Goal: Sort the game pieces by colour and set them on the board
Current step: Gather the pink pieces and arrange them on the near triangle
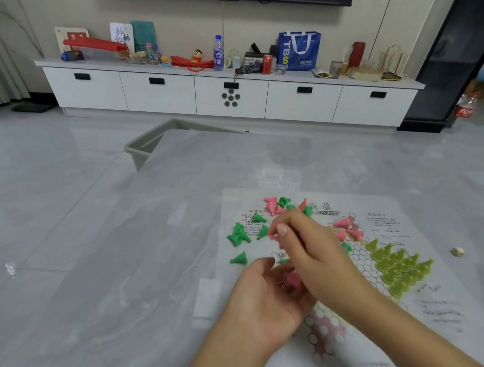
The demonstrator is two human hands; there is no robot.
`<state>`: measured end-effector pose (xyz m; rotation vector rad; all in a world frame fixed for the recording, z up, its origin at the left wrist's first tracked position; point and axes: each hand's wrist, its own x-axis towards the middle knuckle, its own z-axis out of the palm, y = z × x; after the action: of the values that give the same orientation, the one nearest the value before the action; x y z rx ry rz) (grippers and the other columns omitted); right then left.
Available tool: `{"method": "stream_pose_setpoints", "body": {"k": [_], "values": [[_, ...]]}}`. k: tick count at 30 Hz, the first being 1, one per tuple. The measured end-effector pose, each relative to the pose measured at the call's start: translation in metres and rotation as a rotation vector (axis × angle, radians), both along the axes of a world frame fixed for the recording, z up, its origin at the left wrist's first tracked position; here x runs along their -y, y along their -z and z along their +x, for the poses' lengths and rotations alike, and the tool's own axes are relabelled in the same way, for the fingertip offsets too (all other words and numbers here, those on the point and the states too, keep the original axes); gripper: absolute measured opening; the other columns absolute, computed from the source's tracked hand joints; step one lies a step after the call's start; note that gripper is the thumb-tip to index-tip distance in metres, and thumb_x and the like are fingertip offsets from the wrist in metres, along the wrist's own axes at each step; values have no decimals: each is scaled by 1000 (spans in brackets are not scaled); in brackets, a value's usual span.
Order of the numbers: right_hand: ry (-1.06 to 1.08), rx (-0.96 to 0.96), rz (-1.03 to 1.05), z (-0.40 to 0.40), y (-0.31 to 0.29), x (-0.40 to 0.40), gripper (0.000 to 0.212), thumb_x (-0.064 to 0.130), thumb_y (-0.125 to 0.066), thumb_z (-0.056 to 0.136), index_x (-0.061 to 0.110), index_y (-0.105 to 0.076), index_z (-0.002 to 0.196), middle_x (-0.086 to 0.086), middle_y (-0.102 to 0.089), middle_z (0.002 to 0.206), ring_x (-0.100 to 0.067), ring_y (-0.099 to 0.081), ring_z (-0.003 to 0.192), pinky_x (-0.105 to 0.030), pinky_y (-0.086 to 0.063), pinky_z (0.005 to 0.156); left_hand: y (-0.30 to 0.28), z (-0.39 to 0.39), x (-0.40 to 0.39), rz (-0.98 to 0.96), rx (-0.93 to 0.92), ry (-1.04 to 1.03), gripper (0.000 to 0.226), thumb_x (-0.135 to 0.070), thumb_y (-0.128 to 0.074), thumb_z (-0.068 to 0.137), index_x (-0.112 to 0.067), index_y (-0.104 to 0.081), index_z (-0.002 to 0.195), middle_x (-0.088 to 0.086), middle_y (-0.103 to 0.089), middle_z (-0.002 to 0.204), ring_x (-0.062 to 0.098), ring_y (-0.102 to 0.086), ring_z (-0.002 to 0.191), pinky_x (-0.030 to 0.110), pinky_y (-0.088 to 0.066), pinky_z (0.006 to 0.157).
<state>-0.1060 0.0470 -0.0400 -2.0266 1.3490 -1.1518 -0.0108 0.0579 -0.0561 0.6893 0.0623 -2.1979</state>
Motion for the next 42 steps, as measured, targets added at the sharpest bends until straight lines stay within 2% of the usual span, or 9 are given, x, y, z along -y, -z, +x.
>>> {"method": "stream_pose_setpoints", "body": {"k": [5,11,14,17,22,25,33,38,42], "values": [[75,273,23,-17,-2,-27,22,16,-49,92,29,-64,81,16,-65,82,-1,-61,78,-14,-49,65,-1,-5,-9,21,29,41,38,-10,-35,91,5,-58,64,17,-57,52,23,-54,41,26,-53,43],[300,561,380,-63,13,-44,20,19,-53,88,14,-70,80,5,-57,55,-4,-51,50,-13,-47,52,0,2,-5,-95,232,-39,15,1,-46,83,7,-59,84,19,-63,66,25,-61,58,27,-56,49],[275,828,578,-80,19,-44,16,14,-55,84,7,-70,85,0,-67,63,-8,-63,58,-14,-53,57,-1,6,-5,-171,310,-98,13,6,-49,84,10,-61,88,25,-67,80,30,-68,75,34,-59,61],[249,913,603,-93,21,-47,16,11,-61,73,11,-72,84,-4,-74,82,-13,-70,79,-12,-53,61,0,9,-2,-142,319,-133,16,0,-52,85,9,-60,96,26,-68,82,25,-70,65,26,-57,51],[207,572,570,-96,29,-60,25,28,-64,69,22,-71,92,5,-74,89,-6,-68,88,-14,-52,75,0,15,8,-223,502,-115,25,-27,-48,91,-5,-60,87,0,-63,55,2,-38,30,13,-30,27],[145,401,596,-87,42,-67,13,16,-63,82,23,-68,91,5,-74,88,-8,-68,88,-23,-54,81,2,18,11,-313,622,-139,34,-39,-42,92,-10,-58,81,-7,-48,44,2,-26,27,13,-20,25],[31,116,372,-79,44,-78,12,16,-67,79,27,-65,78,14,-61,90,-5,-61,87,-16,-47,77,-1,22,6,-742,1226,-72,15,-27,-60,84,-21,-69,74,-9,-51,51,3,-30,35,11,-26,34],[-3,8,296,-74,40,-83,9,22,-66,78,31,-64,78,16,-63,85,-6,-59,81,-20,-47,70,0,19,0,-862,1269,-2,11,-28,-58,85,-26,-69,87,-15,-62,54,-2,-38,38,7,-31,40],[-73,-151,236,-62,48,-88,6,22,-66,81,28,-65,83,15,-65,84,-2,-56,87,-17,-42,76,1,22,0,-892,1316,8,16,-34,-57,85,-29,-71,80,-14,-44,46,2,-33,39,8,-29,40]]}}
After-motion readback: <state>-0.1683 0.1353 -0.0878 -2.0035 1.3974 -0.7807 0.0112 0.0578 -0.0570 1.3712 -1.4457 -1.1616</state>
